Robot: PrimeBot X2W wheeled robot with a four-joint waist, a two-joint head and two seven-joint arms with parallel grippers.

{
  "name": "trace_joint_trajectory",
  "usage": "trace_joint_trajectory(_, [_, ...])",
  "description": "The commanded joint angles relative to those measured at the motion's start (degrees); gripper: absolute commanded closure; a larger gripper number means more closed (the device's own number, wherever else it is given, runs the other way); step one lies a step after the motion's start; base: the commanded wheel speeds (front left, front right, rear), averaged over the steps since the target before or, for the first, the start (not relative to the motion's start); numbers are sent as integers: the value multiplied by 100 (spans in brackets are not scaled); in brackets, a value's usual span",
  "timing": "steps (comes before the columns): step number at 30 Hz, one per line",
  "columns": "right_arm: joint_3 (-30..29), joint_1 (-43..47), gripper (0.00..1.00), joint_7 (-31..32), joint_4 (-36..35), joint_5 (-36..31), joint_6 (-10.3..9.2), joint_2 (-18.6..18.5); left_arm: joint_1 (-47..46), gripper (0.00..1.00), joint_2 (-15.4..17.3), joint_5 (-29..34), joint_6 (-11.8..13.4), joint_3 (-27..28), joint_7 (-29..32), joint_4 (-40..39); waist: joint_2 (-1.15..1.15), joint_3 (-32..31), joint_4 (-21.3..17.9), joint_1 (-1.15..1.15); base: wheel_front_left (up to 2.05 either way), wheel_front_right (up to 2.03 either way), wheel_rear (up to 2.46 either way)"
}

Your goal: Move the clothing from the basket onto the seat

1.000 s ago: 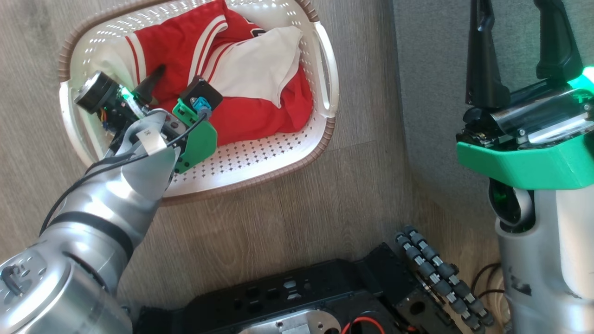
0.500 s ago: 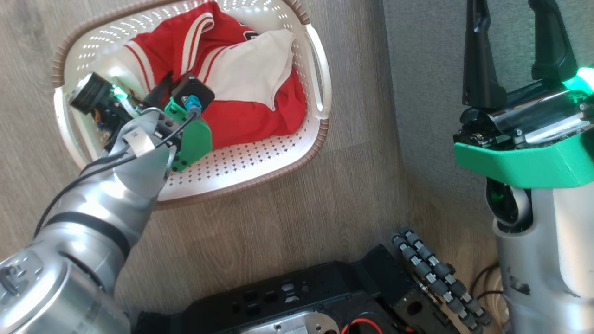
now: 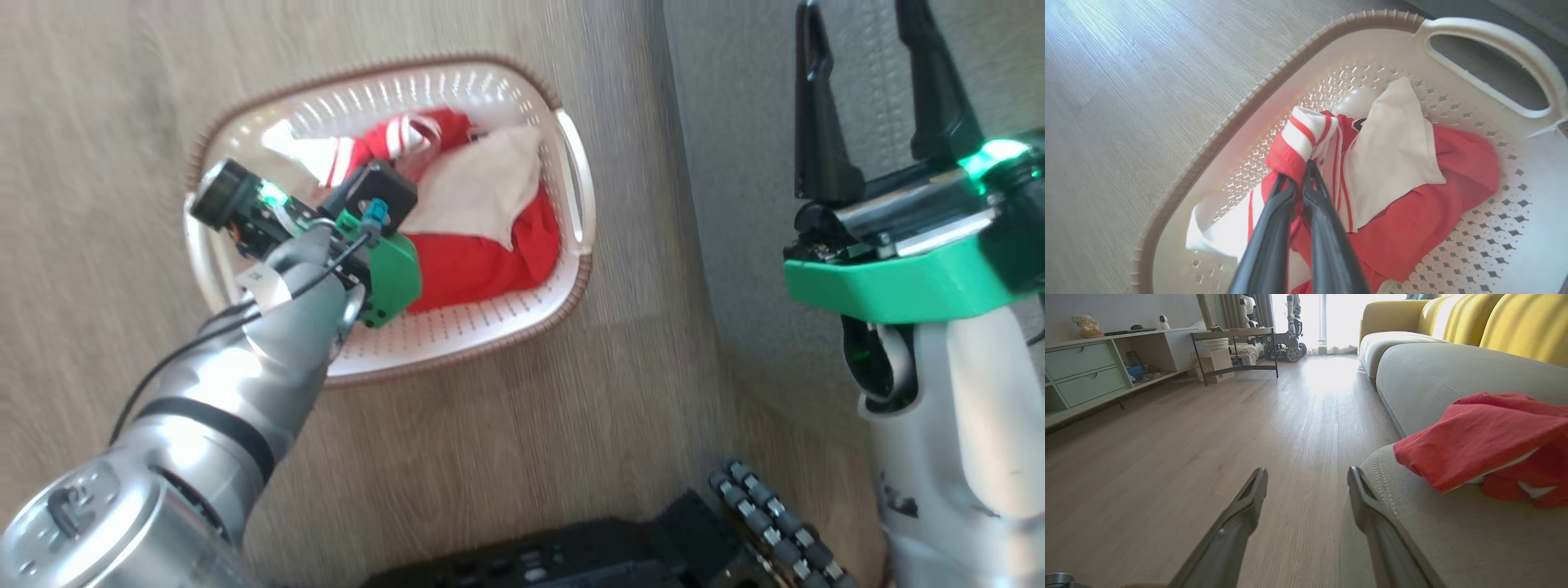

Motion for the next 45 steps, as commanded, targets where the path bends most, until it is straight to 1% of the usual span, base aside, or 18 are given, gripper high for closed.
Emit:
trace_joint_trajectory(1, [46,327,0,-36,-43,-47,-2,15,125,100,-9,-82,6,106,-70,-167,0,-521,196,0,0,0,0])
trace_joint_trajectory(3, [16,420,0,-36,109,-77,-2,15,213,100,-22,-173,-19,110,-77,-329,0,-823,270,0,0,0,0])
trace_joint_trajectory(6, [-19,570,0,-36,362,-100,-2,15,408,100,-26,-401,-83,115,-3,-782,0,-1298,364,0,0,0,0])
trace_joint_trajectory(7, [-19,570,0,-36,362,-100,-2,15,408,100,-26,-401,-83,115,-3,-782,0,-1298,364,0,0,0,0])
trace_joint_trajectory(14, [-87,980,0,-36,957,-166,-2,15,806,100,-28,-904,-117,123,109,-1488,0,-2450,579,0,0,0,0])
trace_joint_trajectory(18, [-100,1207,0,-36,1260,-164,-2,15,943,100,-28,-1127,-147,131,137,-1721,0,-3071,687,0,0,0,0])
trace_joint_trajectory(21, [-60,1364,0,-36,1468,-128,-2,15,1036,100,-28,-1296,-217,147,192,-1861,0,-3506,753,0,0,0,0])
trace_joint_trajectory(28, [42,1706,0,-36,1863,-78,-2,15,1167,100,-29,-1641,-308,222,362,-2137,0,-4352,907,0,0,0,0])
trace_joint_trajectory(31, [97,1826,0,-36,1978,-59,-2,15,1155,100,-29,-1755,-380,251,490,-2217,0,-4576,965,0,0,0,0])
trace_joint_trajectory(37, [185,1934,0,-36,2178,-26,-2,15,937,100,-24,-1911,-505,324,767,-2368,0,-4834,1087,0,0,0,0])
trace_joint_trajectory(43, [403,1850,0,-34,2432,-54,-2,15,687,100,-25,-2060,-561,439,884,-2593,0,-4996,1201,0,0,0,0])
trace_joint_trajectory(45, [521,1735,0,-27,2581,-95,-2,15,575,100,-26,-2129,-542,496,882,-2753,0,-5045,1267,0,0,0,0])
